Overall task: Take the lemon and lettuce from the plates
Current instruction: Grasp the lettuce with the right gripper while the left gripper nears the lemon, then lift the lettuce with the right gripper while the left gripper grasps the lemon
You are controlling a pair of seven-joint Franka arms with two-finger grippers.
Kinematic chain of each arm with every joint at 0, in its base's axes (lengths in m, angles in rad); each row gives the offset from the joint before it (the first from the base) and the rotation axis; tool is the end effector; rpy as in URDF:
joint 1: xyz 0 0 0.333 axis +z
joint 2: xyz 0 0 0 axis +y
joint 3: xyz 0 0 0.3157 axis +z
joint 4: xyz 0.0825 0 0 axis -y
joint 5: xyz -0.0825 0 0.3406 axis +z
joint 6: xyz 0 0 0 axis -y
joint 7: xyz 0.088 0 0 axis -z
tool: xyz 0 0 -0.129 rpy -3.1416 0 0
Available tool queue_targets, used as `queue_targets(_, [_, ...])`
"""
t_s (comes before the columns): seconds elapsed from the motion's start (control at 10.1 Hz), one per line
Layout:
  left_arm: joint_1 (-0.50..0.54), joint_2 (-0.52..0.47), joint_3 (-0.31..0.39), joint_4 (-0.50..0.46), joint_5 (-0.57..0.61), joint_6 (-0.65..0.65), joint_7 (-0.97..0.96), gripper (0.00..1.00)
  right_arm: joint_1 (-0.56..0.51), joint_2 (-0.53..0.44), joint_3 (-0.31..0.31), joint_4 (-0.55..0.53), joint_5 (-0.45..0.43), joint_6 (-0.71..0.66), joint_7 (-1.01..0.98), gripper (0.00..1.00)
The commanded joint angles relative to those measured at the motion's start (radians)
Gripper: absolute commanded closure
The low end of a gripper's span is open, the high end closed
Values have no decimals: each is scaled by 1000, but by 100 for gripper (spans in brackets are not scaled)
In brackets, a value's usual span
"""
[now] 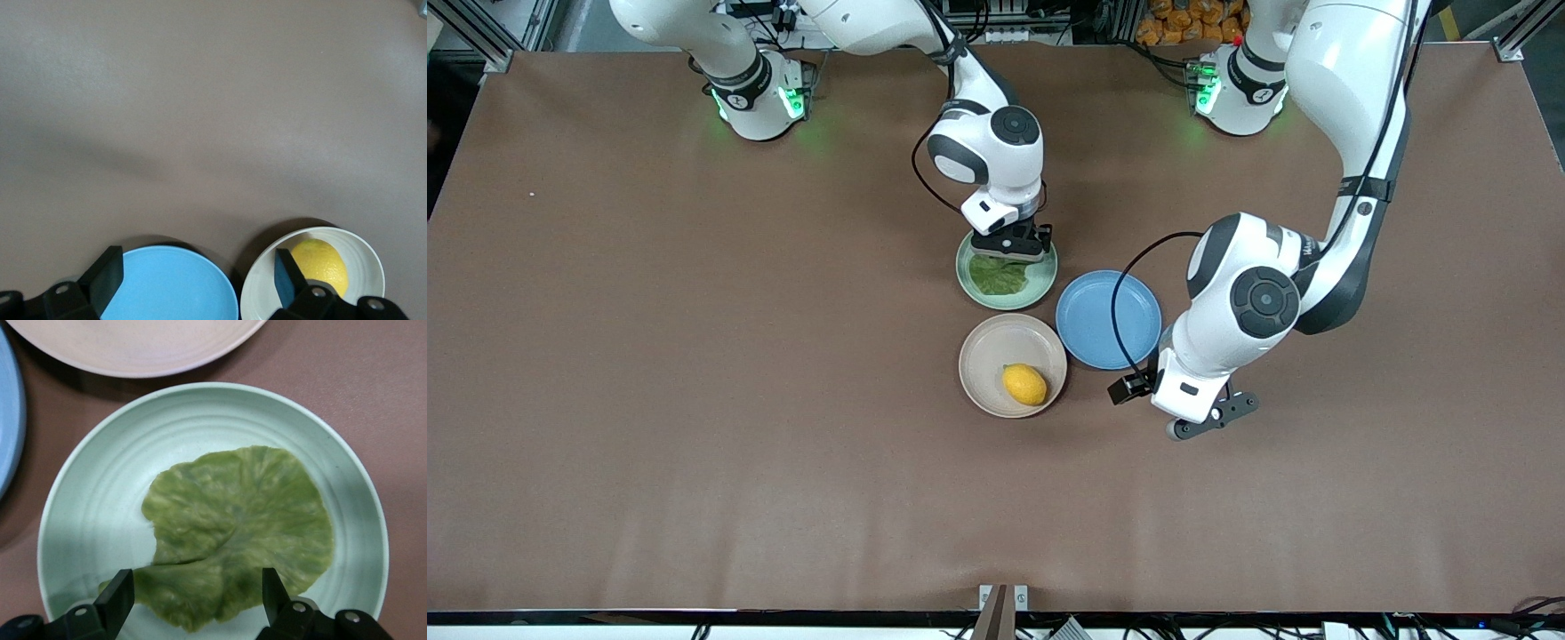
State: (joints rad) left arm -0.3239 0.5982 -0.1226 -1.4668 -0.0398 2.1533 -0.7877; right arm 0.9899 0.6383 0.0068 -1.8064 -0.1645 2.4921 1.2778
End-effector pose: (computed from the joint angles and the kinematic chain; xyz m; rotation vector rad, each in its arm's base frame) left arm 0.6223 -0.2839 0.3403 2.9491 0.5762 0.0242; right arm 0.3437 0.5284 0.2045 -3.1260 0.2408 -0.1715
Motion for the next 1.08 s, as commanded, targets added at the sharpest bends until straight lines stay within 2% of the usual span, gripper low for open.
queue_targets(0.0, [-49, 43, 18, 26, 20, 80, -103, 0, -10, 18, 9, 2, -36, 43, 60, 17])
queue_targets(0.1, [-75, 66, 23, 26, 35, 136, -172, 0, -11, 21, 9, 2, -59, 45, 75, 21])
queue_targets(0.2, [-92, 93, 23, 26, 41, 195, -242, 0, -14, 21, 9, 2, -65, 45, 75, 29])
queue_targets(0.39, [-119, 138, 23, 26, 41, 305, -403, 0, -16, 21, 9, 4, -104, 45, 74, 69])
queue_targets(0.49, [-130, 146, 23, 26, 41, 318, -474, 0, -17, 21, 10, 6, -107, 44, 74, 88])
queue_targets(0.59, [-139, 147, 21, 25, 41, 318, -534, 0, -19, 18, 10, 9, -107, 41, 71, 98])
queue_targets(0.79, [-156, 156, 21, 23, 41, 318, -588, 0, -23, 0, 15, 39, -102, 21, 66, 100])
queue_targets(0.99, [-175, 184, 21, 28, 37, 321, -588, 0, -56, -73, 44, 59, -102, -91, 46, 100])
